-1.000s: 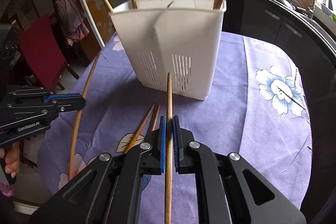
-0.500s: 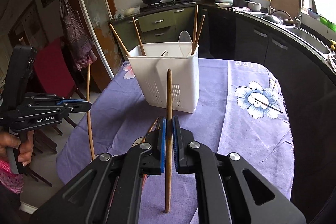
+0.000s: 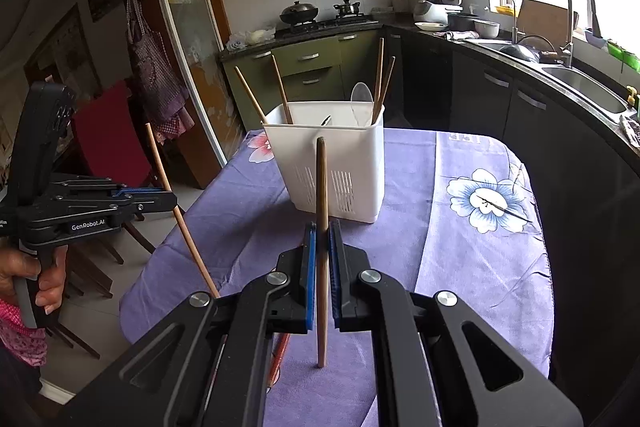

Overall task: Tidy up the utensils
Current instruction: 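Lift both chopsticks upright and carry them over the white holder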

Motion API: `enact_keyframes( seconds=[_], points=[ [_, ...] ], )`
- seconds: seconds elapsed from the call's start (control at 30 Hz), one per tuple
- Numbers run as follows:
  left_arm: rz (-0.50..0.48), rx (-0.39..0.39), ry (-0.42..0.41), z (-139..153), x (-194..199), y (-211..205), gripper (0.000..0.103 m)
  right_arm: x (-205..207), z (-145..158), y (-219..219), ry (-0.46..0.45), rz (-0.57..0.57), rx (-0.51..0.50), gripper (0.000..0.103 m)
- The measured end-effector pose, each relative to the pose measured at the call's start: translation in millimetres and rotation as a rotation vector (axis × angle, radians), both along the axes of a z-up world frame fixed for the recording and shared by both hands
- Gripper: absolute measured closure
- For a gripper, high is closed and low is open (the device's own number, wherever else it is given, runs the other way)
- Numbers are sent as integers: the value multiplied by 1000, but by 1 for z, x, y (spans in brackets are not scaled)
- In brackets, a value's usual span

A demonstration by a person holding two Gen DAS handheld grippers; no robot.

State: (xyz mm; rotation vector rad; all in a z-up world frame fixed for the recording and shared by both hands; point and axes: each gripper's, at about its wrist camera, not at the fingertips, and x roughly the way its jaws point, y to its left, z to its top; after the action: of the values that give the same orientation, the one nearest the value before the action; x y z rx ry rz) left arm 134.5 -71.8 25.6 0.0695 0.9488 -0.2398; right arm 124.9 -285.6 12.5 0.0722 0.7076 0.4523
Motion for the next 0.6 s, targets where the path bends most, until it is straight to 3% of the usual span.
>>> enact_keyframes(
  seconds=[0.6],
  points=[
    [-23, -2, -29, 19, 8, -9, 97, 10, 30, 6, -39, 15, -11, 96]
  ],
)
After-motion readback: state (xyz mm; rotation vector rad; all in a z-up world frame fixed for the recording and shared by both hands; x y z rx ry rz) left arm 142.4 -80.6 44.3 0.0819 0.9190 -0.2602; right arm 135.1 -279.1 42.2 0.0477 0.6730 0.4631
